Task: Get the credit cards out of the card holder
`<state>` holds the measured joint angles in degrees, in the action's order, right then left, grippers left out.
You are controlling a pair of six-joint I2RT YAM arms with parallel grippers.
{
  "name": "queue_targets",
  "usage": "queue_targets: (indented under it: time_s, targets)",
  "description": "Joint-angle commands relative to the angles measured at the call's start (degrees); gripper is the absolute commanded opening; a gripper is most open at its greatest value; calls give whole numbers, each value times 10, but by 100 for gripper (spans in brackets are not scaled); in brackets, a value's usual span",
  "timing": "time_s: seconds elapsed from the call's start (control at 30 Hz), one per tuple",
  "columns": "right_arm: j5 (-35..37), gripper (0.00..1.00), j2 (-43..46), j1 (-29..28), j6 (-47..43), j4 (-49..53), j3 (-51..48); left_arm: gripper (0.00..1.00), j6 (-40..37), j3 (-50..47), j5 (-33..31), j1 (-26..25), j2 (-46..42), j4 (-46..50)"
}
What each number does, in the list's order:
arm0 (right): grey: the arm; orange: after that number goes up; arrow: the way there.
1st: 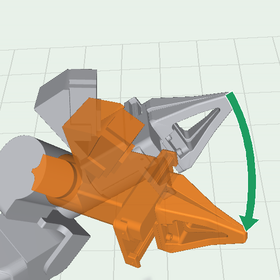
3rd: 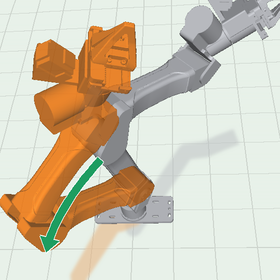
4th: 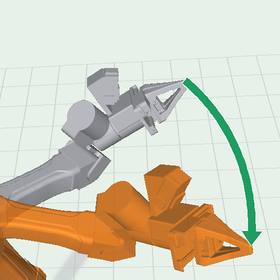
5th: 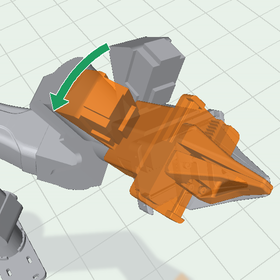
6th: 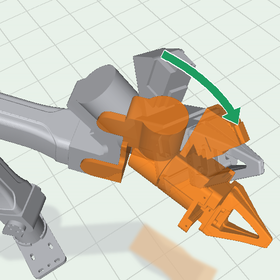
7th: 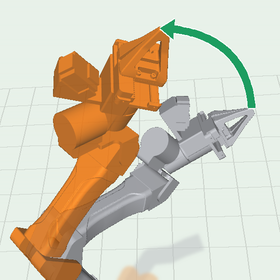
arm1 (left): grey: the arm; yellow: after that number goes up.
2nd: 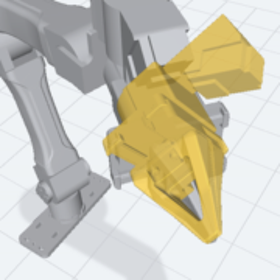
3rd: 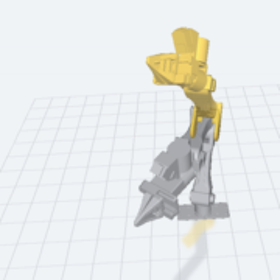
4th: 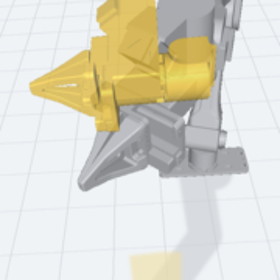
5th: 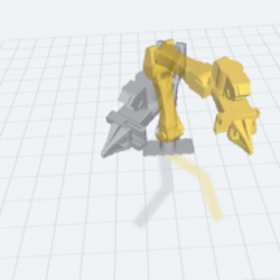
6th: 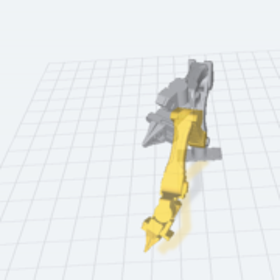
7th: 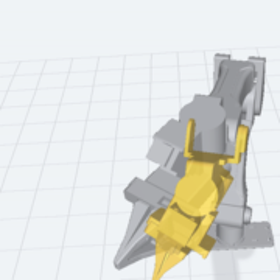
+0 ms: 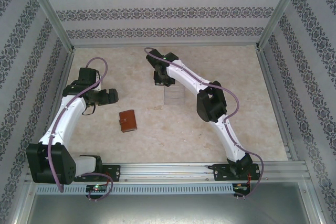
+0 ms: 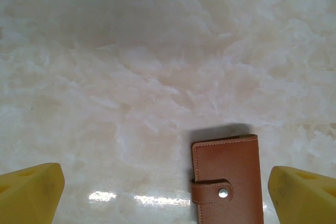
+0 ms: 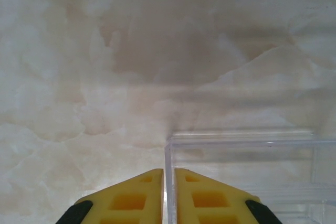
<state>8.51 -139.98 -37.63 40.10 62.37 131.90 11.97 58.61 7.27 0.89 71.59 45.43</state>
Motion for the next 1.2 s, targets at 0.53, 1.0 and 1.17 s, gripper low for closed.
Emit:
queue_targets:
  time_s: [0.53, 1.0, 1.17]
  targets:
    - [-1, 52, 125, -11, -45, 0, -75, 100, 18, 5, 45, 4, 56, 15]
    - [1, 88, 263, -5, -71, -58, -269, 96, 137, 17, -26, -131, 103, 41]
    - [-19, 97, 297, 5, -83, -68, -317, 97, 188, -2, -34, -171, 131, 28]
